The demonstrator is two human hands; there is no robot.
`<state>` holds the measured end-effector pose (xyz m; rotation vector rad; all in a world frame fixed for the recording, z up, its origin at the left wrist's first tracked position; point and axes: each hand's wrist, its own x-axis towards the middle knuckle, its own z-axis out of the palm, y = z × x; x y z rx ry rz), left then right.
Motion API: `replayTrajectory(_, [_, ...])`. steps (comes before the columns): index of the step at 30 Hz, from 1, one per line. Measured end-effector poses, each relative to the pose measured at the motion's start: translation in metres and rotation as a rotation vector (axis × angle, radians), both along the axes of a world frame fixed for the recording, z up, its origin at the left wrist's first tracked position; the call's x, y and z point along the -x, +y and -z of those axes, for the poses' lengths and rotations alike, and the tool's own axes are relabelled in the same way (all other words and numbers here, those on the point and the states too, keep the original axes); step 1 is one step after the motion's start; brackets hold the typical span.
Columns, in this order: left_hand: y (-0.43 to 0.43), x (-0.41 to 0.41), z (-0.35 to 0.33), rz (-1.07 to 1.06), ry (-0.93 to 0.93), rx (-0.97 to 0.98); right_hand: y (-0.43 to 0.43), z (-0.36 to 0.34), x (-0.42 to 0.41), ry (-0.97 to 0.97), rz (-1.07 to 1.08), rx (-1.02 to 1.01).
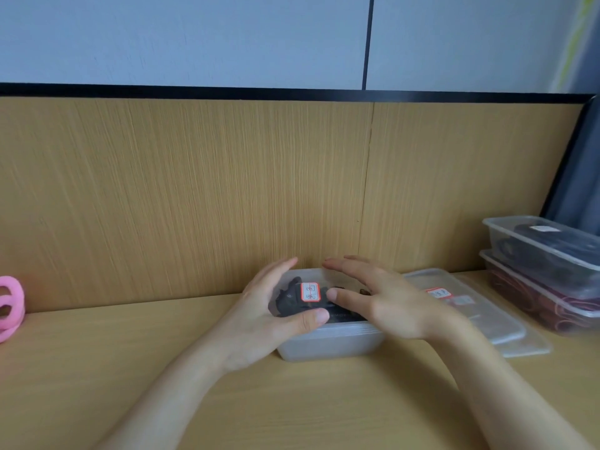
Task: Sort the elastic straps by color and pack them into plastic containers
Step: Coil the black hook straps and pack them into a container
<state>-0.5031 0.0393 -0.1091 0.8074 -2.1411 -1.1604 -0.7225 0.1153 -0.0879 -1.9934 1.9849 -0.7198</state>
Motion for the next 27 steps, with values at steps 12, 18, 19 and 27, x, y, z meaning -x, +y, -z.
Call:
replayTrajectory(12, [-0.019,0.001,0.003,0.1,0.012,-0.073,-0.008,-0.006,-0.01,0.25,0.004,-0.125])
replayTrajectory(18, [-0.039,-0.003,-0.008,0.125,-0.137,-0.055,-0.023,-0.006,-0.015,0.306,0.003,-0.119])
replayTrajectory(19, [-0.041,-0.004,-0.007,0.114,-0.119,-0.055,-0.025,-0.007,-0.016,0.283,-0.005,-0.108])
replayTrajectory(27, [-0.04,-0.004,0.012,0.015,0.167,-0.033,-0.025,-0.002,-0.016,-0.221,-0.053,0.111])
